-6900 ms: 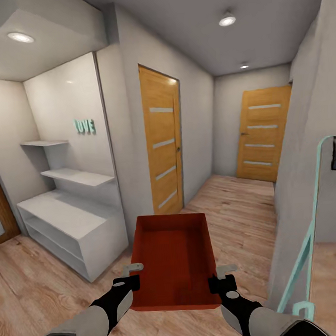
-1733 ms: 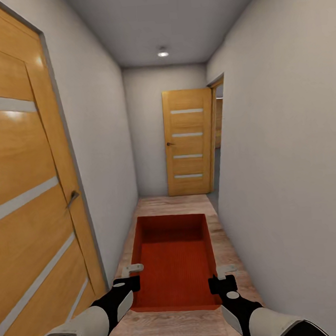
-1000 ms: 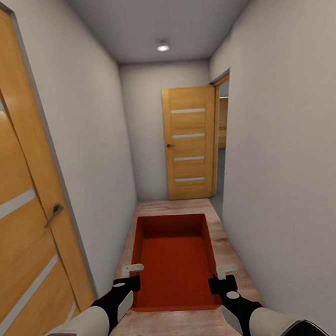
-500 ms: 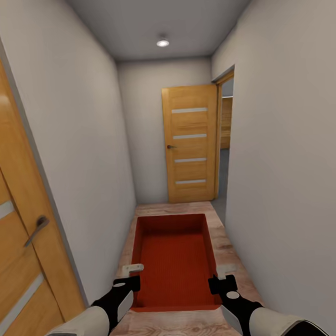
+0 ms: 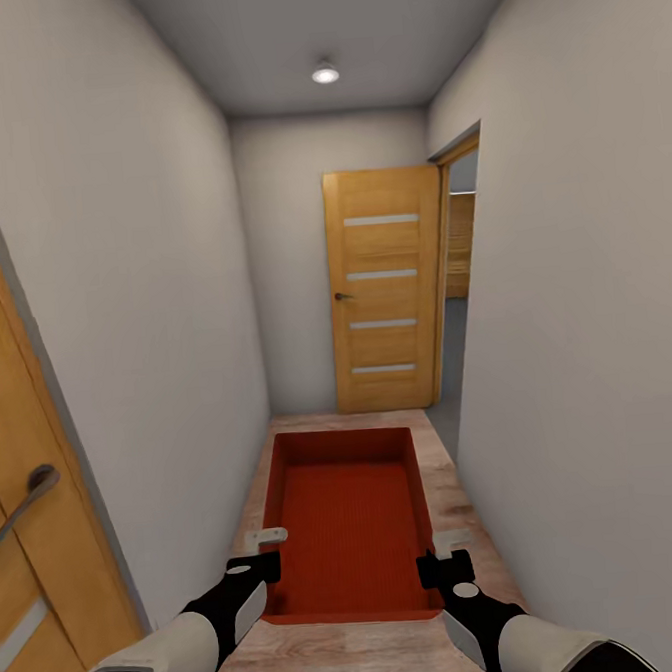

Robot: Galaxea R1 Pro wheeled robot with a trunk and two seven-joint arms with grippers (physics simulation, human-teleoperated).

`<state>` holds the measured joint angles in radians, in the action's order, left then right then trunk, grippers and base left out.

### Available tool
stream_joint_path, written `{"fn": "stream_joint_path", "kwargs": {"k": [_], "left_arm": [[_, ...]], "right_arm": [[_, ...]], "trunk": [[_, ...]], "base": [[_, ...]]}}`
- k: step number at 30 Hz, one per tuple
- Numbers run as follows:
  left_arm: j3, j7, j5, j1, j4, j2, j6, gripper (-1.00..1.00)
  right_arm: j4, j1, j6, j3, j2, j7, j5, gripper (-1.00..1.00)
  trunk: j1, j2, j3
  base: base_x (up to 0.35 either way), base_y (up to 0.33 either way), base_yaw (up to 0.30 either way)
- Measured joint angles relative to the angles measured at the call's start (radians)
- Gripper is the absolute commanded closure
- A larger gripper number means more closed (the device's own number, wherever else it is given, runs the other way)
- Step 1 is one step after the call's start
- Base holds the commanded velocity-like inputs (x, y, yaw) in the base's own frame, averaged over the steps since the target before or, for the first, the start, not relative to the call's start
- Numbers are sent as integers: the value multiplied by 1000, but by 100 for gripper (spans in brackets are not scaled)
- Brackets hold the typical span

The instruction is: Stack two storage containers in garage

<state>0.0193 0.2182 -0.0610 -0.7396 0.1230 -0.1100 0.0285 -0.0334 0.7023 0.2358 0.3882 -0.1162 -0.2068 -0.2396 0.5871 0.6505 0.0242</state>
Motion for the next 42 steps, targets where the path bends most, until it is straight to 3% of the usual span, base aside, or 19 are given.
{"fn": "stream_joint_path", "kwargs": {"k": [42], "left_arm": [[0, 0, 1, 0, 0, 0, 0, 100]], "right_arm": [[0, 0, 1, 1, 0, 0, -1, 100]], "trunk": [[0, 0, 0]], "base": [[322, 0, 0]]}}
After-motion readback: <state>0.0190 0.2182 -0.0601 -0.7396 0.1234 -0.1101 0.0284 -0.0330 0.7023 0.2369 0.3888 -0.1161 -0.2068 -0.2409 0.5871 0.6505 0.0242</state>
